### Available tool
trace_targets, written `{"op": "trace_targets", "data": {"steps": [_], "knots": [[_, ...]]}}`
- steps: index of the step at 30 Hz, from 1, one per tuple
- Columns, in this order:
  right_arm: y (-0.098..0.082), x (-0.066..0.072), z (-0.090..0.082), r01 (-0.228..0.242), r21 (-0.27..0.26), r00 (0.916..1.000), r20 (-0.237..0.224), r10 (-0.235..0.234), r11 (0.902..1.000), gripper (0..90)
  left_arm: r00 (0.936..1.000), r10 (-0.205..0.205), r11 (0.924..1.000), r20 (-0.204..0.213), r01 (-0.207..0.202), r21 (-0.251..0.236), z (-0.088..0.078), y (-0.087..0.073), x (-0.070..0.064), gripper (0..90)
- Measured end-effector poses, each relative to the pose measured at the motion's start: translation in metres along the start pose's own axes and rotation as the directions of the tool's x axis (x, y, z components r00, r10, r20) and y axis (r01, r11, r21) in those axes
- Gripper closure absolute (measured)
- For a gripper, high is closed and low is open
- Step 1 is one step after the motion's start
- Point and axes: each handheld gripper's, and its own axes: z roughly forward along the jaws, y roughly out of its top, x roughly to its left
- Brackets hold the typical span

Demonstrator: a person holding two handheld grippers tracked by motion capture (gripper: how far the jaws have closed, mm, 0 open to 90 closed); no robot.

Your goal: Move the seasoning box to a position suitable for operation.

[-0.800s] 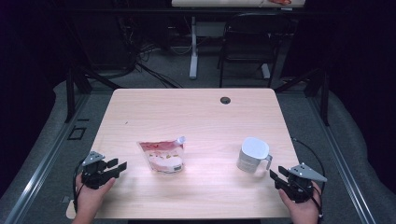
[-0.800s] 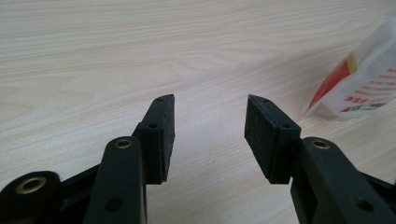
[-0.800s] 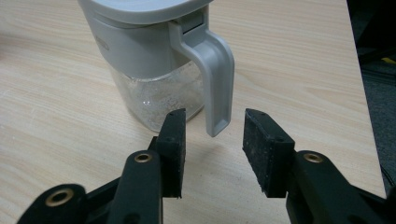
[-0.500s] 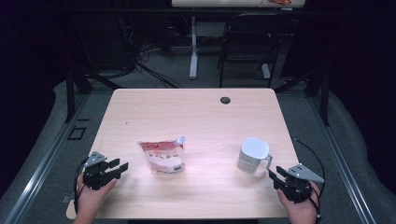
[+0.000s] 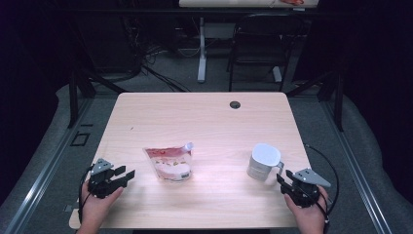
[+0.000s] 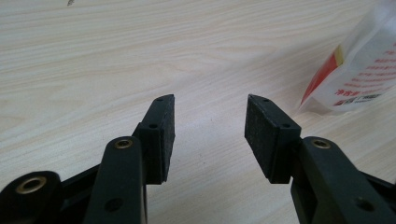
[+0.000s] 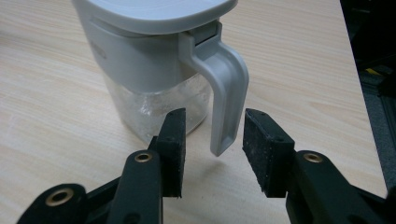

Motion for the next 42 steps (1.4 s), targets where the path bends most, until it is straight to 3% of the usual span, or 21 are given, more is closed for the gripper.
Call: {"op": "trace_targets", "data": {"steps": [8, 12, 18, 32, 42], "knots": [[0.008, 0.0, 0.01, 0.006, -0.022, 0.9979, 0.065, -0.005, 0.9997, 60.4, 1.0, -0.002, 1.0, 0.003, 0.002, -0.001, -0.003, -0.001, 0.002, 54.5], [0.01, -0.001, 0.015, 0.004, -0.03, 0.9979, 0.064, -0.003, 0.9995, 62.1, 0.9997, -0.02, 0.9998, 0.015, 0.02, -0.001, -0.005, -0.001, 0.004, 57.2], [0.013, 0.0, 0.026, 0.019, -0.009, 0.998, 0.06, -0.019, 0.9998, 68.3, 0.9998, -0.012, 0.9998, 0.015, 0.012, 0.013, -0.003, -0.001, 0.005, 57.6], [0.015, 0.002, 0.022, 0.059, 0.008, 0.9969, 0.052, -0.059, 0.9982, 70.2, 0.9999, -0.012, 0.9999, 0.008, 0.012, 0.007, -0.003, -0.001, 0.005, 57.6], [0.015, 0.004, 0.02, 0.073, 0.011, 0.9972, 0.018, -0.073, 0.9973, 70.1, 0.9999, -0.011, 0.9999, 0.003, 0.011, 0.008, -0.005, -0.002, 0.007, 57.6]]}}
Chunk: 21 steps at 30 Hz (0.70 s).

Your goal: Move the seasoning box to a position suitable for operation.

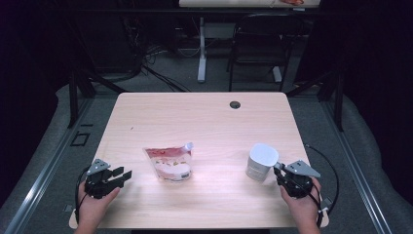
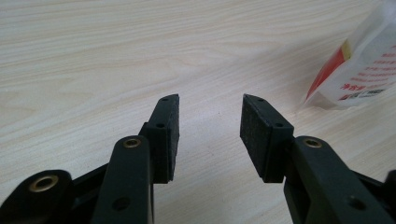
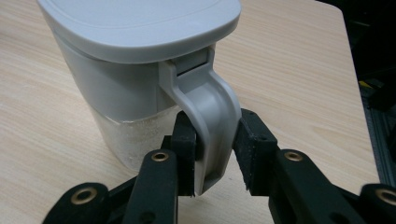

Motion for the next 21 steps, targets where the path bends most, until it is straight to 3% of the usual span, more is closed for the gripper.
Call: {"op": "trace_targets", "data": {"steps": [5, 11, 21], "knots": [[0.0, 0.004, 0.0, 0.012, -0.002, 0.9995, -0.029, -0.012, 0.9999, 70.1, 1.0, 0.001, 1.0, -0.004, -0.001, -0.002, 0.0, 0.0, 0.0, 57.5], [0.001, 0.016, 0.0, 0.05, -0.008, 0.9939, -0.098, -0.05, 0.9987, 70.1, 1.0, 0.0, 1.0, -0.005, 0.0, -0.001, 0.0, 0.0, 0.0, 57.5], [0.003, 0.027, 0.0, 0.111, -0.017, 0.9735, -0.199, -0.113, 0.9936, 70.0, 1.0, 0.0, 1.0, -0.005, 0.0, 0.0, -0.001, 0.0, 0.0, 57.3]]}}
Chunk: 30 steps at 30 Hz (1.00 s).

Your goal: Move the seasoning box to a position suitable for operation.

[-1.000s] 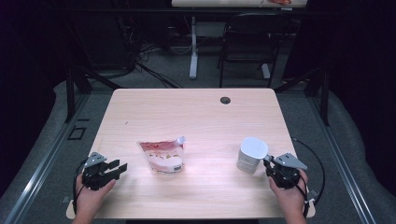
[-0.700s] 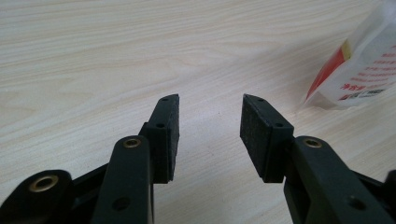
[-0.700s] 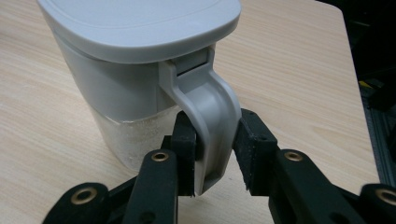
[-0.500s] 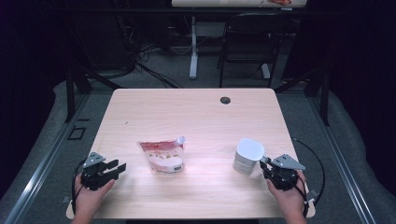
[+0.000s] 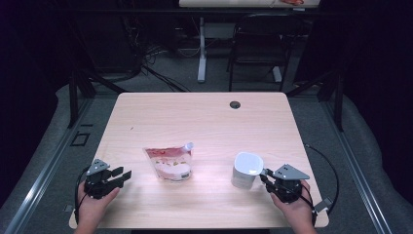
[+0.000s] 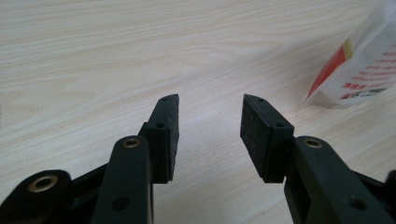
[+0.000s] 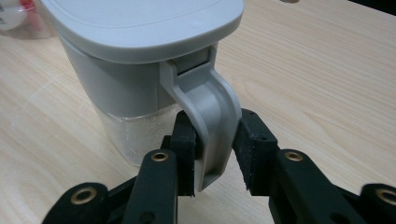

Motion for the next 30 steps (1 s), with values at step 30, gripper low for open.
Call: {"op": "trace_targets", "data": {"steps": [30], "knots": [[-0.005, -0.005, -0.022, -0.035, -0.028, 0.999, -0.028, 0.034, 0.999, 60.0, 1.0, 0.0, 1.0, 0.004, 0.0, 0.001, -0.002, -0.001, 0.001, 56.1]]}}
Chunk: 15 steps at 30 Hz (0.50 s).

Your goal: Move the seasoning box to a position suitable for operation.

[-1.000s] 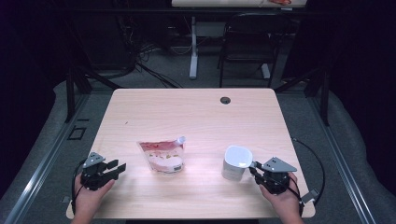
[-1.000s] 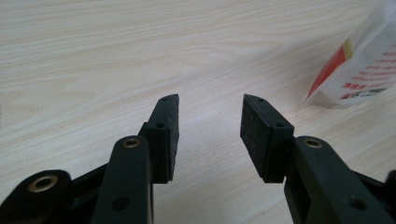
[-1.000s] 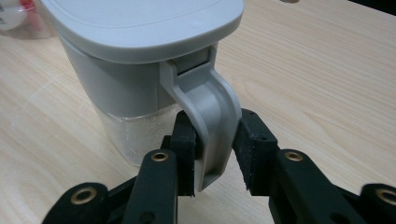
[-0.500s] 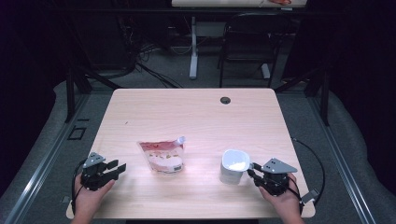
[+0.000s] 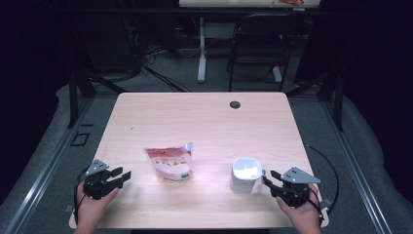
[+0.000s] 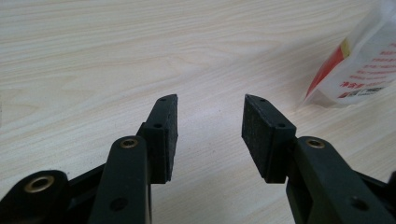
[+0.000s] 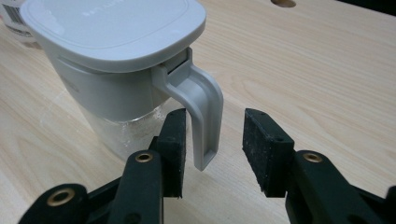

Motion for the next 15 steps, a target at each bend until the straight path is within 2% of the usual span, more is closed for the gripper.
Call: {"op": "trace_targets", "data": {"steps": [3, 6, 9, 11, 15], "knots": [[0.002, 0.0, -0.007, 0.001, -0.008, 0.9997, 0.023, 0.0, 1.0, 60.4, 1.0, 0.001, 1.0, 0.005, -0.001, 0.0, 0.0, 0.0, -0.001, 56.2], [0.009, -0.002, -0.013, -0.04, -0.029, 0.9988, 0.028, 0.041, 0.9988, 64.8, 0.9999, 0.001, 1.0, 0.012, -0.001, 0.002, -0.001, 0.0, -0.001, 56.5], [0.014, -0.004, -0.016, -0.073, -0.022, 0.9966, 0.038, 0.074, 0.9971, 66.1, 0.9999, 0.001, 1.0, 0.017, -0.001, 0.006, -0.001, 0.0, -0.002, 57.7], [0.017, -0.007, -0.015, -0.123, 0.026, 0.9915, 0.044, 0.122, 0.992, 67.3, 0.9998, 0.003, 0.9998, 0.021, -0.003, 0.02, -0.001, 0.0, -0.002, 58.1], [0.023, -0.009, -0.015, -0.142, 0.042, 0.9877, 0.071, 0.139, 0.9889, 70.4, 0.9998, 0.002, 0.9999, 0.02, -0.002, 0.014, 0.0, 0.0, -0.003, 58.1]]}}
